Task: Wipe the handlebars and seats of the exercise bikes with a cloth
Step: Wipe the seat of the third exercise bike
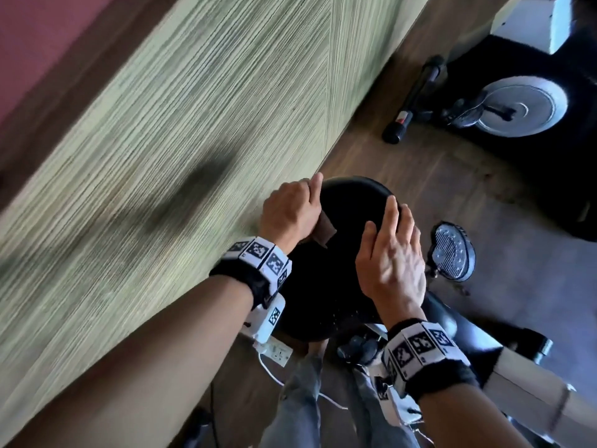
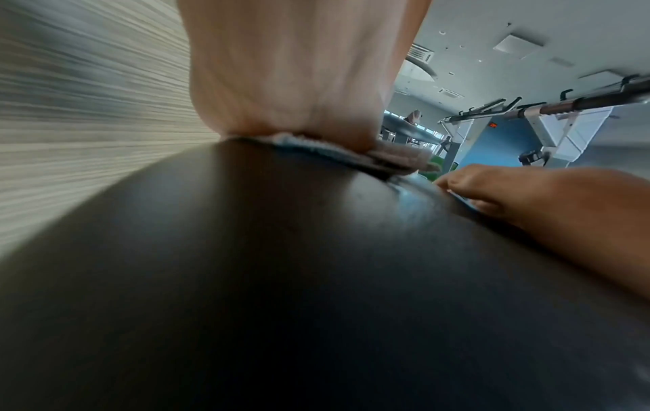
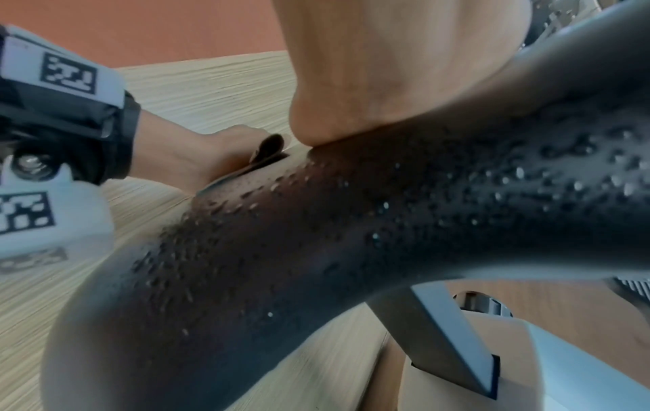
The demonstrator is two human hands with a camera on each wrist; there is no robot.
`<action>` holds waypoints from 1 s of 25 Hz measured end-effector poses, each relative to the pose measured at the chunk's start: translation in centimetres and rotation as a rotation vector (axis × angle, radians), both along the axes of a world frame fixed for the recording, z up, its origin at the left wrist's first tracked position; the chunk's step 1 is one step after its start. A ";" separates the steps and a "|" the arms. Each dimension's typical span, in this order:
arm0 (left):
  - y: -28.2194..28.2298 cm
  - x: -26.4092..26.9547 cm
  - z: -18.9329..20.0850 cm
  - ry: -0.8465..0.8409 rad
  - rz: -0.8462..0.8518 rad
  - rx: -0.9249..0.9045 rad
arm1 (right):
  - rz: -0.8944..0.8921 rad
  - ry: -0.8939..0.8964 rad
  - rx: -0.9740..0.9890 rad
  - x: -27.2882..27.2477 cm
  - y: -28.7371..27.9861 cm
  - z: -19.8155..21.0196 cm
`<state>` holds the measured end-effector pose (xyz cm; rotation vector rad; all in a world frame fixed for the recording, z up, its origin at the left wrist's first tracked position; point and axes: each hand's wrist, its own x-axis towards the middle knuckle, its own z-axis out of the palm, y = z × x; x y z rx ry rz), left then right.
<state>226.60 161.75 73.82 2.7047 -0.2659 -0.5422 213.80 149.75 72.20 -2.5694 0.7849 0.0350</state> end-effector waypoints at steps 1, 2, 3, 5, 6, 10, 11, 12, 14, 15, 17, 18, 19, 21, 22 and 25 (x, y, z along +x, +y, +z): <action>0.1 0.1 0.0 0.004 -0.009 0.000 | -0.002 -0.003 -0.016 0.0 0.0 -0.1; 0.4 -0.1 0.0 -0.005 -0.019 0.030 | 0.000 -0.005 -0.021 -0.1 0.0 -0.1; 0.9 -0.7 0.2 -0.015 -0.028 0.070 | 0.001 -0.005 -0.022 -0.2 0.1 -0.2; 2.4 -3.0 0.3 -0.042 0.006 0.108 | 0.001 -0.010 -0.034 -0.2 0.1 -0.2; 3.3 -4.1 0.2 -0.034 0.053 0.075 | -0.002 -0.014 -0.039 -0.2 0.1 -0.2; 4.4 -3.8 -0.1 0.098 0.192 -0.036 | -0.018 -0.009 -0.051 0.0 0.3 -0.3; 3.6 -2.5 -0.5 0.114 0.180 -0.032 | -0.018 -0.008 -0.056 0.0 0.4 -0.3; 2.6 -1.2 -0.8 0.092 0.142 -0.019 | -0.022 -0.008 -0.065 0.1 0.4 -0.3; 1.0 0.4 -1.3 -0.065 -0.006 0.016 | -0.023 -0.005 -0.078 0.1 0.4 -0.5; 0.8 0.0 -1.2 -0.143 -0.099 0.042 | -0.027 0.000 -0.078 0.2 0.3 -0.5; 1.4 -1.8 -1.0 -0.232 -0.293 0.055 | -0.030 0.005 -0.071 0.0 0.3 -0.5; 2.0 -2.6 -1.4 -0.272 -0.377 0.040 | -0.030 0.003 -0.065 0.0 0.3 -0.4; 2.5 -2.9 -1.9 -0.290 -0.438 0.020 | -0.029 0.002 -0.062 0.0 0.4 -0.3; 2.7 -2.0 -2.2 -0.293 -0.463 -0.019 | -0.035 0.004 -0.059 0.0 0.3 -0.4; 2.3 -1.3 -2.1 -0.270 -0.421 -0.030 | -0.036 0.005 -0.057 0.0 0.3 -0.4; 0.9 -0.9 -2.1 -0.163 -0.254 0.020 | -0.034 -0.001 -0.061 0.0 0.4 -0.4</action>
